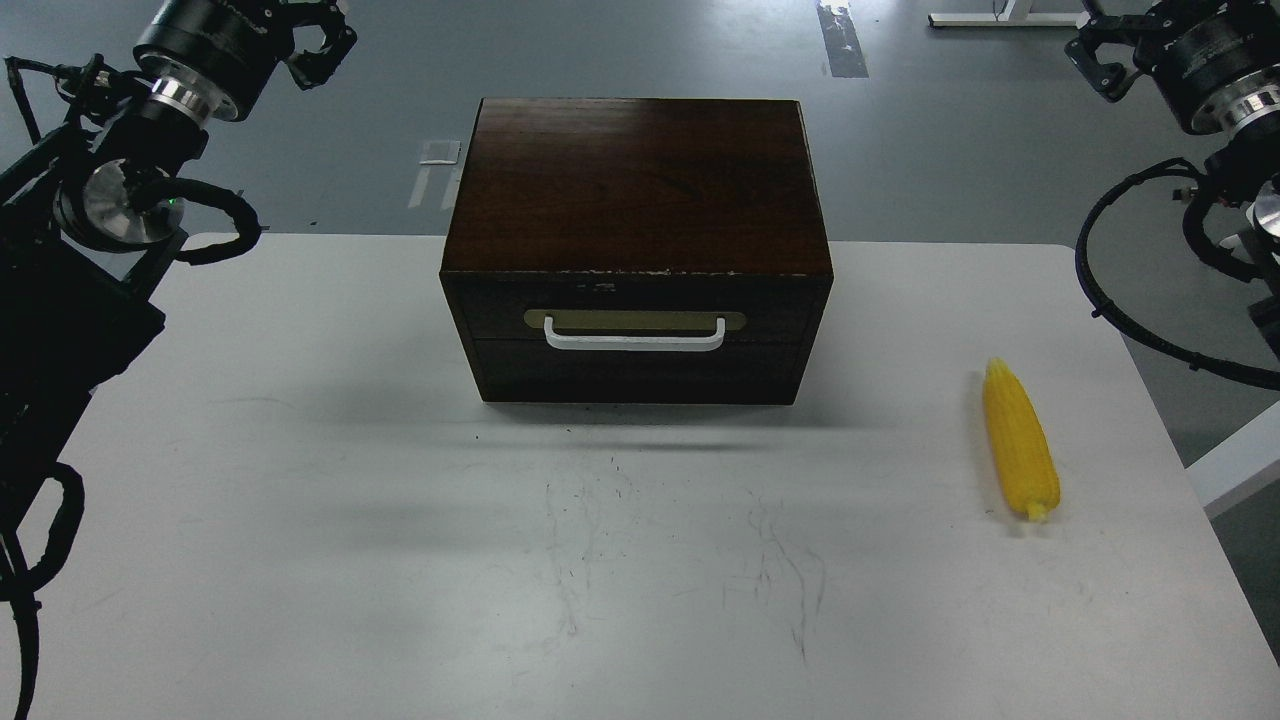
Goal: Put corn in drawer with both arms
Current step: 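Raise the left gripper and move it toward the wooden box, then reach the left gripper down to the white drawer handle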
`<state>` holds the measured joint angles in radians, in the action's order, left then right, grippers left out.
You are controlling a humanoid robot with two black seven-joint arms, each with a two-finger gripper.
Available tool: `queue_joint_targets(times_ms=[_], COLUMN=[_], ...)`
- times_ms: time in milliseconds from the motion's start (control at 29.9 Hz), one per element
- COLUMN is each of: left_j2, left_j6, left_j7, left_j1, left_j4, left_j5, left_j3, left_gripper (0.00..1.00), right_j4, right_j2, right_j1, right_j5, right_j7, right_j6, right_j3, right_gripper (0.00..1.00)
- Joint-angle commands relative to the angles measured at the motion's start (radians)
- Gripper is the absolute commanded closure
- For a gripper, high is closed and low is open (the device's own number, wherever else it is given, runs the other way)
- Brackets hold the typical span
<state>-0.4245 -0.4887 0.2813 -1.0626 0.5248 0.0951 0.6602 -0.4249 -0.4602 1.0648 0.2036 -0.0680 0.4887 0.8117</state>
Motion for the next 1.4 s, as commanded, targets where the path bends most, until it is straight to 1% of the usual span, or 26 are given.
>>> queue_joint_targets(times_ms=[0,67,234,334,367,434,468,568,668,702,735,768,835,869,935,969,1036,1203,1236,1303,1370], left_j2=[-0.002,0.003,-0.017,-0.054,-0.083,-0.118,-0.131,-0.137,-0.203,-0.233,-0.255,-0.255,-0.284,-0.289,-0.289,-0.289,-0.28,-0.263,-0.248,-0.176,-0.133], left_j6=[0.0,0.0,0.0,0.0,0.0,0.0,0.0,0.0,0.0,0.0,0.0,0.0,0.0,0.0,0.0,0.0,0.0,0.0,0.0,0.0,0.0], left_j7=[0.007,-0.002,-0.007,-0.017,-0.034,-0.054,-0.057,-0.057,-0.054,-0.054,-0.054,-0.054,-0.053,-0.053,-0.054,-0.054,-0.054,-0.053,-0.053,-0.053,-0.05], left_j1=[0.007,0.009,0.009,0.009,0.007,0.0,-0.003,-0.014,-0.06,-0.071,-0.076,-0.076,-0.103,-0.111,-0.157,-0.157,-0.207,-0.29,-0.306,-0.364,-0.405], left_j4=[-0.002,0.0,0.011,0.033,0.062,0.095,0.109,0.135,0.225,0.275,0.337,0.337,0.463,0.492,0.592,0.592,0.662,0.747,0.751,0.756,0.756], left_j5=[-0.005,-0.014,-0.017,-0.021,-0.023,-0.026,-0.037,-0.078,-0.199,-0.269,-0.347,-0.348,-0.524,-0.569,-0.746,-0.747,-0.901,-1.132,-1.164,-1.291,-1.389], left_j3=[-0.014,-0.019,-0.024,-0.066,-0.109,-0.161,-0.18,-0.179,-0.182,-0.182,-0.18,-0.18,-0.179,-0.179,-0.182,-0.182,-0.185,-0.215,-0.224,-0.292,-0.353], left_gripper=[0.01,0.01,0.01,0.01,0.02,0.02,0.02,0.02,0.05,0.07,0.08,0.08,0.1,0.1,0.1,0.1,0.1,0.1,0.1,0.1,0.1], right_j4=[0.006,0.014,0.017,0.017,0.017,0.017,0.017,0.017,0.015,0.015,0.015,0.015,0.017,0.015,0.015,0.015,0.012,0.012,0.012,0.011,0.011], right_j2=[0.003,0.011,0.014,0.012,0.011,0.008,0.006,0.005,0.002,0.0,0.0,0.0,-0.002,-0.002,-0.002,-0.002,0.003,0.002,0.002,-0.002,-0.002], right_j1=[0.003,0.003,0.003,0.003,0.003,0.001,0.001,-0.002,-0.003,-0.003,-0.005,-0.005,-0.006,-0.006,-0.008,-0.008,-0.011,-0.011,-0.011,-0.012,-0.013], right_j5=[-0.001,-0.001,-0.001,-0.001,-0.001,-0.001,-0.001,-0.001,-0.003,-0.003,-0.003,-0.003,-0.003,-0.003,-0.003,-0.003,-0.003,-0.003,-0.003,-0.003,-0.003], right_j7=[0.0,0.0,-0.001,0.0,-0.001,0.0,-0.001,0.0,-0.001,0.0,0.0,0.0,0.0,0.0,0.0,0.0,0.002,0.002,0.002,0.002,0.002], right_j6=[0.0,0.0,0.0,0.0,0.0,0.0,0.0,0.0,0.0,0.0,0.0,0.0,0.0,0.0,0.0,0.0,0.0,0.0,0.0,0.0,0.0], right_j3=[0.0,0.0,0.0,0.0,0.0,0.0,0.0,0.0,-0.002,-0.002,-0.002,-0.002,-0.002,-0.002,-0.002,-0.002,-0.002,-0.002,-0.002,0.0,-0.002], right_gripper=[0.0,0.0,0.0,0.0,0.0,0.0,0.0,0.0,0.0,0.0,0.0,0.0,0.0,0.0,0.0,0.0,0.0,0.0,0.0,0.0,0.0])
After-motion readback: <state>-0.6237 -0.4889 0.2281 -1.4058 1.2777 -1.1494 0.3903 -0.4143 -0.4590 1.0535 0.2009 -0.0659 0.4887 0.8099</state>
